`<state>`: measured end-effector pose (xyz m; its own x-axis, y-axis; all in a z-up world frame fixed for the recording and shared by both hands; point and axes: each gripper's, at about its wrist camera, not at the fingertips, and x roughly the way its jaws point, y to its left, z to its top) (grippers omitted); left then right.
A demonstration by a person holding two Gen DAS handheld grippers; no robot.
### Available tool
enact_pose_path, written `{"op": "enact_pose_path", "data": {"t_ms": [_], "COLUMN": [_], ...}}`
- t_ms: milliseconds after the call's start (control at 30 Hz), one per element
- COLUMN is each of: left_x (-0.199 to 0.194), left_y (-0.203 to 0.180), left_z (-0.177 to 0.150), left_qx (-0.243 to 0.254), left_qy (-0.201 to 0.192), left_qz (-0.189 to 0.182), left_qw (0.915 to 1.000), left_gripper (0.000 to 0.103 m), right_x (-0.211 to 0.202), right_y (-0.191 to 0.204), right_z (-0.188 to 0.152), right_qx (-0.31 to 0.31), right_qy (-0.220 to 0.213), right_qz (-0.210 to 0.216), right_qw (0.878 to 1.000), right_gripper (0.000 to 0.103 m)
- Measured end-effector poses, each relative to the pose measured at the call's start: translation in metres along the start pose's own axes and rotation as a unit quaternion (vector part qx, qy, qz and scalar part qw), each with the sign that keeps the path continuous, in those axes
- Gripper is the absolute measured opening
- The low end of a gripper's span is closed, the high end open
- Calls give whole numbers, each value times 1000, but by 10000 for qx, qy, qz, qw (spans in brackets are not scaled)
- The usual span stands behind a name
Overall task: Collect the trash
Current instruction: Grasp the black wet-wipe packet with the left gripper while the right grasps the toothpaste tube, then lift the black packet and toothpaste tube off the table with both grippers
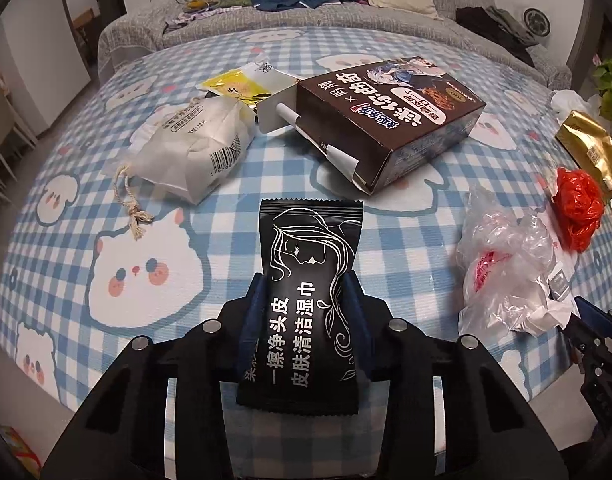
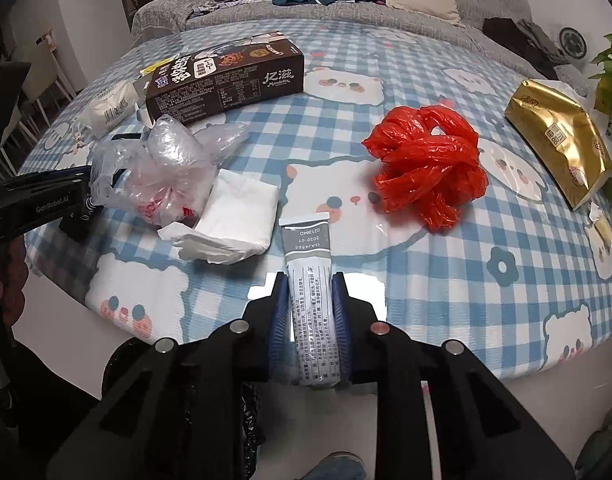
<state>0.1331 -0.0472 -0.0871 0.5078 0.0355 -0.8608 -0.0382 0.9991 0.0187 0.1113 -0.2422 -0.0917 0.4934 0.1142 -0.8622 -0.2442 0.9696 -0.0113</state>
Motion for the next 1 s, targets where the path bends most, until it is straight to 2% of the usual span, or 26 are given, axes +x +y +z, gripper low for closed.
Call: {"op": "enact_pose_path", "data": {"t_ms": [300,700,1000], "left_x": [-1,-4,-19], "left_y": [5,4,7], "left_z": [-1,-2,-9], "left_qx": [-93,-109,-105], "left_qy": [-22,41,-10], "left_qz": [-12,-186,-150], "left_qw": [10000,9998,9998], "left_gripper": [22,20,20], "right_x": [0,-2,-6], "right_y": [1,0,0], "right_z": [1,2,2], "right_qx": [6,84,207], "right_qy": [-8,-19,-42], "right_qz": [-32,-62,-103], "right_qw": [10000,9999,9997], "right_gripper": [22,22,22]}}
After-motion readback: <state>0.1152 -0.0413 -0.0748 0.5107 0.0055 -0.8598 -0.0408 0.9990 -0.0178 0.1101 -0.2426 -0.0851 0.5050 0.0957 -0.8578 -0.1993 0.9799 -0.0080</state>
